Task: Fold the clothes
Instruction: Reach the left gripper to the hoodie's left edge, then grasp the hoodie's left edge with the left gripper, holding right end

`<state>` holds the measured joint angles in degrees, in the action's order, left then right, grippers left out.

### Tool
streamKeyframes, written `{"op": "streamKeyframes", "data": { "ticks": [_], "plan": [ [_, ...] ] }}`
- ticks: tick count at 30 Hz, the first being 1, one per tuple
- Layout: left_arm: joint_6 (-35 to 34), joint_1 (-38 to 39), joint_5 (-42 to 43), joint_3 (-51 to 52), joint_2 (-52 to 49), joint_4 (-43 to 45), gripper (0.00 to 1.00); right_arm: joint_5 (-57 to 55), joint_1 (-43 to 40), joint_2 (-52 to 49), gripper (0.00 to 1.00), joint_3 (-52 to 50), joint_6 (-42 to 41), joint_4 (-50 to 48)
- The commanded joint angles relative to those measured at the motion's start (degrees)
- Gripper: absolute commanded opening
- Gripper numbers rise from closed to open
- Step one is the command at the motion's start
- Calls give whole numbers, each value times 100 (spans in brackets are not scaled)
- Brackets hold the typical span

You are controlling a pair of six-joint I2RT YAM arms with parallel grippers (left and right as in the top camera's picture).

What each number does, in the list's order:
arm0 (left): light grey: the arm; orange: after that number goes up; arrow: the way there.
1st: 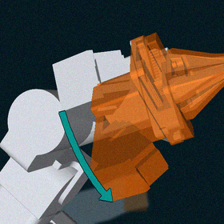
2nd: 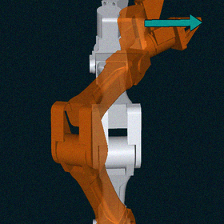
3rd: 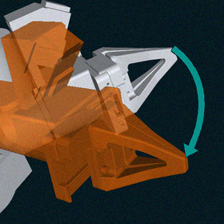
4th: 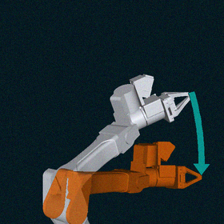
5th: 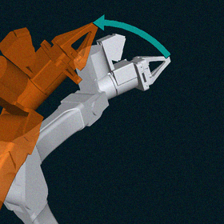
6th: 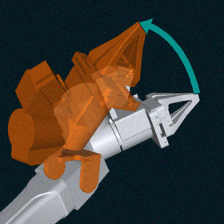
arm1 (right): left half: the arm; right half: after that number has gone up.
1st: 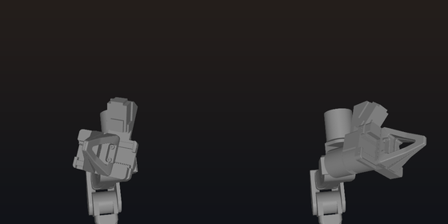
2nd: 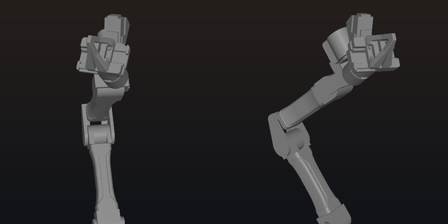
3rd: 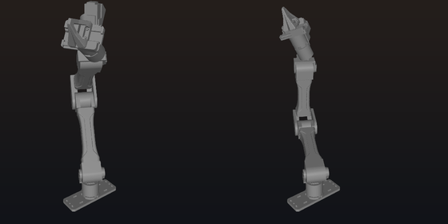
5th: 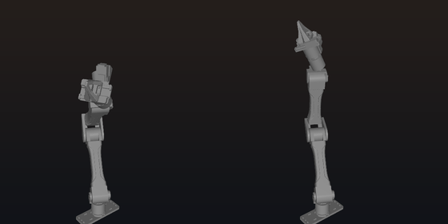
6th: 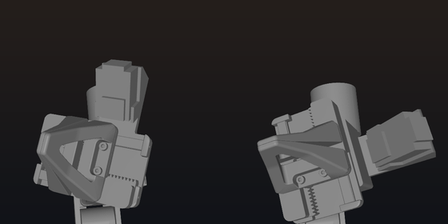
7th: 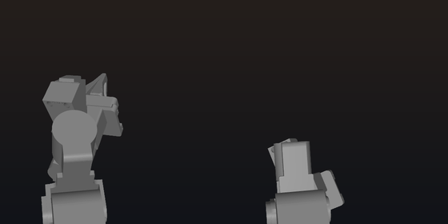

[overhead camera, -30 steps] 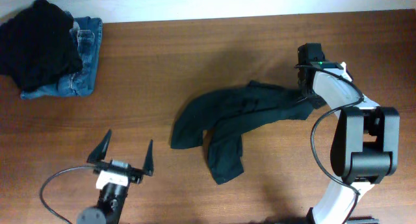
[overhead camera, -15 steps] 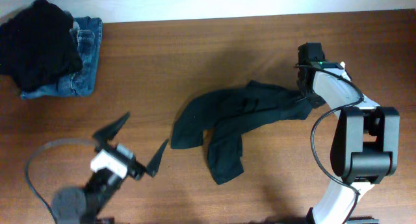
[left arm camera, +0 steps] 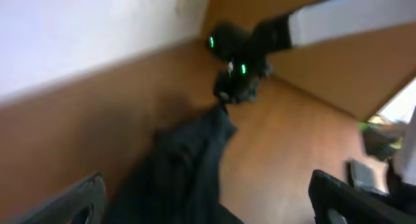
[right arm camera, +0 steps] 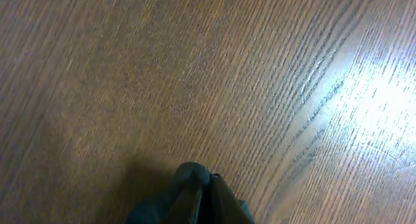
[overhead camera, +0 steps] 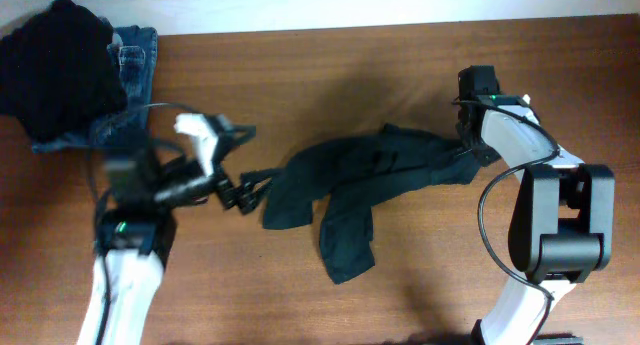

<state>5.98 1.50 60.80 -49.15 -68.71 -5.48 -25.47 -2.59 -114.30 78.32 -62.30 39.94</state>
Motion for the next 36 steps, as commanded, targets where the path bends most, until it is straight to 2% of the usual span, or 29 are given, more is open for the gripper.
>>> {"op": "streamKeyframes", "data": {
  "ticks": [1, 7, 17, 25, 36],
  "plan": [
    [-7, 538, -496, -317, -772, -407, 99, 28, -11, -44, 8, 61, 55, -35],
    [-7, 1001, -1545, -404, -1716, -636, 99, 24, -11, -44, 8, 61, 57, -33],
    [20, 1003, -3648, -404, -2347, -752, 99, 31, -11, -44, 9, 61, 57, -35],
    [15, 1003, -3488, -404, -2881, -1034, 99, 46, -11, -44, 8, 61, 57, -33],
    [15, 1003, -3014, -404, -3010, -1261, 99, 94, -11, -44, 9, 61, 57, -33]
  ]
}}
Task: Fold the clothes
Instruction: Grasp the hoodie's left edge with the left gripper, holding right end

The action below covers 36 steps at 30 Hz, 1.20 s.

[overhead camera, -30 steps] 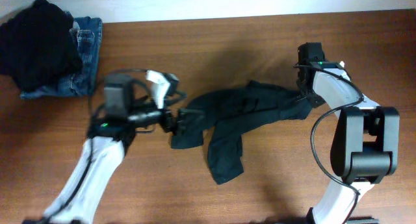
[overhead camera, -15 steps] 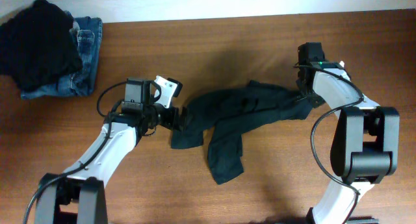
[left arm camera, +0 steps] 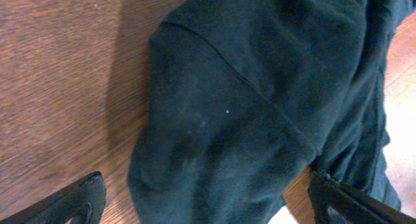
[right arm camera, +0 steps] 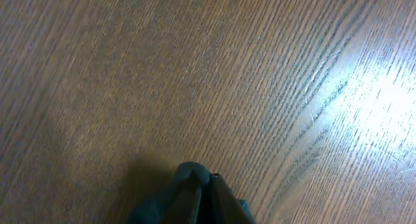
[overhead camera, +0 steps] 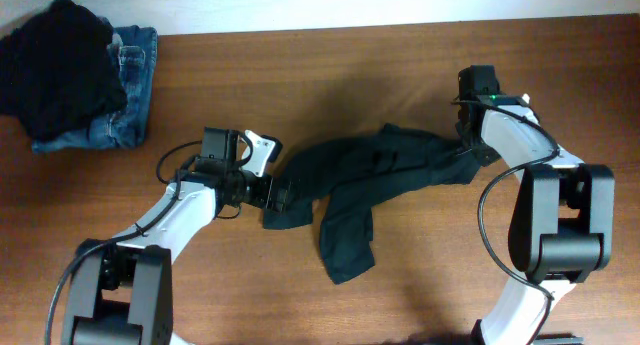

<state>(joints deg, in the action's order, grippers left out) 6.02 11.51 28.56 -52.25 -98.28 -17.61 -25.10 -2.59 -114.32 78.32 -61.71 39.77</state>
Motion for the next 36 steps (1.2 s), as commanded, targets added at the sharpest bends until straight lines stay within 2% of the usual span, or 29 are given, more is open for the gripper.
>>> {"op": "streamKeyframes", "data": {
  "ticks": [1, 28, 36],
  "plan": [
    [11, 2, 210, -94, -59, -61, 99, 55, -11, -42, 9, 61, 0, -13],
    [7, 2, 514, -94, -212, -118, 99, 514, -7, -42, 9, 61, -7, -127],
    [9, 2, 94, -94, -212, -393, 99, 651, -7, -42, 9, 61, -4, -247]
  ]
}}
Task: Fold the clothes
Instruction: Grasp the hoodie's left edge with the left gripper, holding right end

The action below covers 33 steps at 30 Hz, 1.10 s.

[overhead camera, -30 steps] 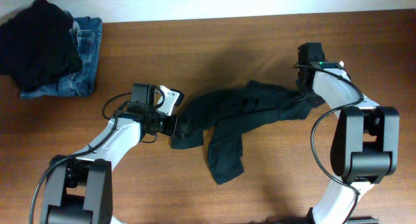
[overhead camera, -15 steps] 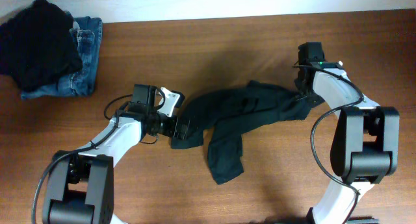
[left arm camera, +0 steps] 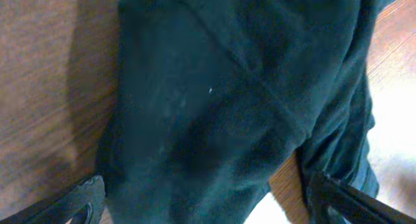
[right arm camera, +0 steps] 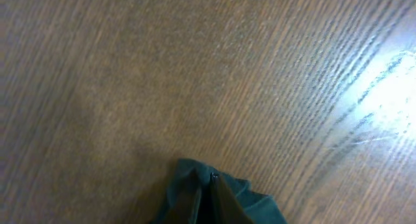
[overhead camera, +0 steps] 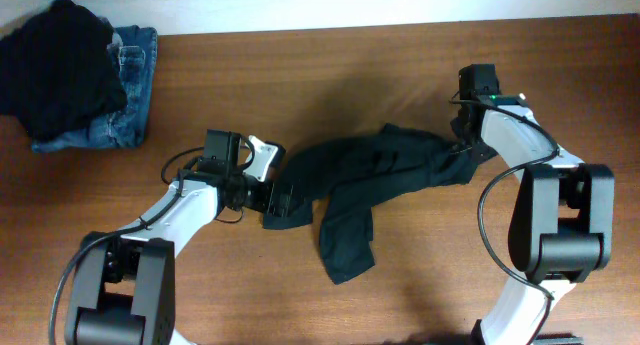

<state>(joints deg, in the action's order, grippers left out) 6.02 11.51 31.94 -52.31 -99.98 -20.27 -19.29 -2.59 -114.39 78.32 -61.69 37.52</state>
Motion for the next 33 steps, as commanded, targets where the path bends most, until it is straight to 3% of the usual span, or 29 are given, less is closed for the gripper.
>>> {"op": "streamKeyframes", "data": {
  "ticks": [1, 10, 11, 13, 15, 28, 33],
  "plan": [
    [9, 2, -345, -87, -42, -205, 99, 68, -7, -35, 9, 61, -7, -22],
    [13, 2, -501, -87, -42, -424, 99, 68, -7, -35, 8, 61, -7, -24],
    [13, 2, -498, -87, -42, -424, 97, 68, -7, -35, 9, 61, -7, -24],
    [13, 2, -476, -87, -42, -433, 82, 70, -7, -35, 8, 61, -7, -26],
    [13, 2, -474, -87, -42, -446, 79, 70, -7, -35, 9, 61, -7, -26],
    [186, 2, 31, -87, -42, -509, 80, 157, -7, -35, 9, 61, -9, -138],
    [400, 2, 284, -87, -42, -769, 74, 219, -7, -35, 9, 61, -7, -179]
  ]
}}
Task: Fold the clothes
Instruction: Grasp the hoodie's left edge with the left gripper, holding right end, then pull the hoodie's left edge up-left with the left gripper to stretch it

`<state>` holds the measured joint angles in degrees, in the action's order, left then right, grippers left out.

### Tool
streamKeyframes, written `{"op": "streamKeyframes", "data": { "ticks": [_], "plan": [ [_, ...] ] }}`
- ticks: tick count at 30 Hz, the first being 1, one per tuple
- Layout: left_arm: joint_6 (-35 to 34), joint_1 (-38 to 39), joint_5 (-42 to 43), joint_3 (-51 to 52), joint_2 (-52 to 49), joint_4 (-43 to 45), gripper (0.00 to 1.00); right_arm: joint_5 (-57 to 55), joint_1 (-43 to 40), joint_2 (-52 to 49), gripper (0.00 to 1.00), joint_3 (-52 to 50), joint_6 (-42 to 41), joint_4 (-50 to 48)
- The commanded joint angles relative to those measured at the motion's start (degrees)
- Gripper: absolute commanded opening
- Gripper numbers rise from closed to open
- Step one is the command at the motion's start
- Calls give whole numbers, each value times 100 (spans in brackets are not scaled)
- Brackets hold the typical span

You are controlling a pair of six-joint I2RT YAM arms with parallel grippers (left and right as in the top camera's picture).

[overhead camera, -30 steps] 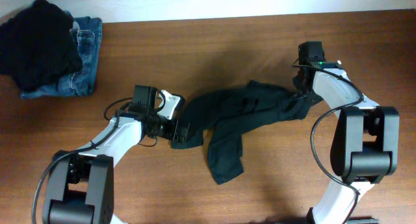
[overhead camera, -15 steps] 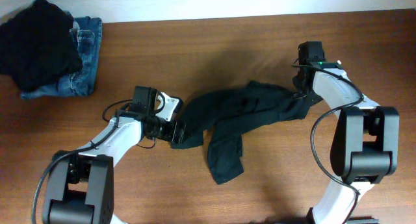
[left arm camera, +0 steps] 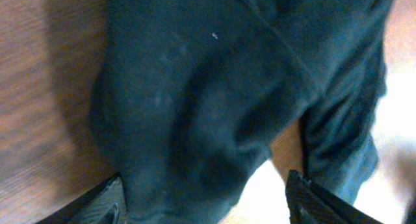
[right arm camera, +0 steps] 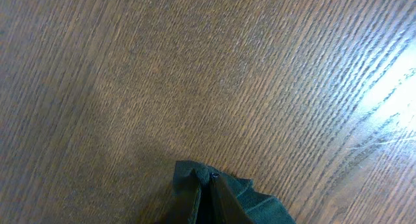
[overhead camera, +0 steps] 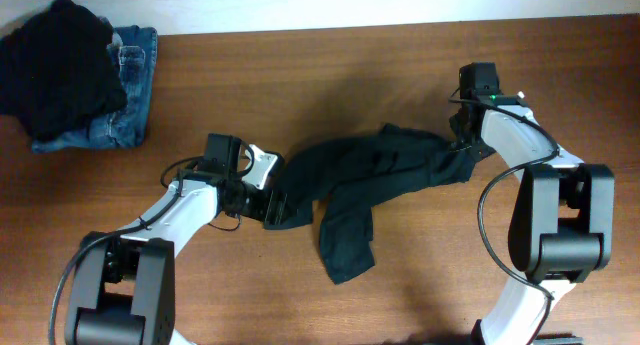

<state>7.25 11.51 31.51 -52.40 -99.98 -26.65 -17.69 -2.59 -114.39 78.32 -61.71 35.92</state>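
Observation:
A dark green garment lies crumpled across the middle of the wooden table, with one limb trailing toward the front. My left gripper is open and low over the garment's left end. In the left wrist view the cloth fills the frame, bulging between the two fingers. My right gripper is shut on the garment's right end. The right wrist view shows a pinched fold of green cloth round the closed fingertips, just above the wood.
A black garment is heaped on folded blue jeans at the table's far left corner. The table's far edge runs along a white wall. Bare wood lies in front of the garment.
My left gripper has sunk closer onto the garment's left end, and its fingers stand a little nearer together round the cloth. The right gripper keeps its hold, hardly moved.
At first my left arm was raised and blurred, gripper open just left of the garment. Then it was down over the garment's left end, then closer, and now it straddles the cloth. The right gripper stayed shut on the right end throughout.

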Motion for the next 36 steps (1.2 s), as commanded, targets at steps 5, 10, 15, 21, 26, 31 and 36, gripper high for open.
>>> {"op": "streamKeyframes", "data": {
  "ticks": [5, 10, 15, 21, 26, 31, 36],
  "plan": [
    [297, 0, 269, -79, -42, -210, 45, 57, -7, -35, 9, 61, -4, -17],
    [295, -4, 260, -120, -39, -214, 10, 57, -7, -35, 9, 61, -2, -17],
    [267, -4, 289, -426, -35, -299, 1, 46, -7, -35, 9, 61, 149, -22],
    [273, -4, 116, -1471, -26, -710, 1, -168, -7, -35, 9, 61, 175, -20],
    [271, -4, -667, -2111, -28, -728, 1, -247, -9, -35, 9, 61, 299, -17],
    [271, -4, -1937, -2352, -28, -570, 1, -247, -11, -35, 9, 61, 299, -22],
    [271, -4, -3134, -2352, -31, -162, 1, -247, -11, -35, 9, 61, 299, -22]
  ]
}}
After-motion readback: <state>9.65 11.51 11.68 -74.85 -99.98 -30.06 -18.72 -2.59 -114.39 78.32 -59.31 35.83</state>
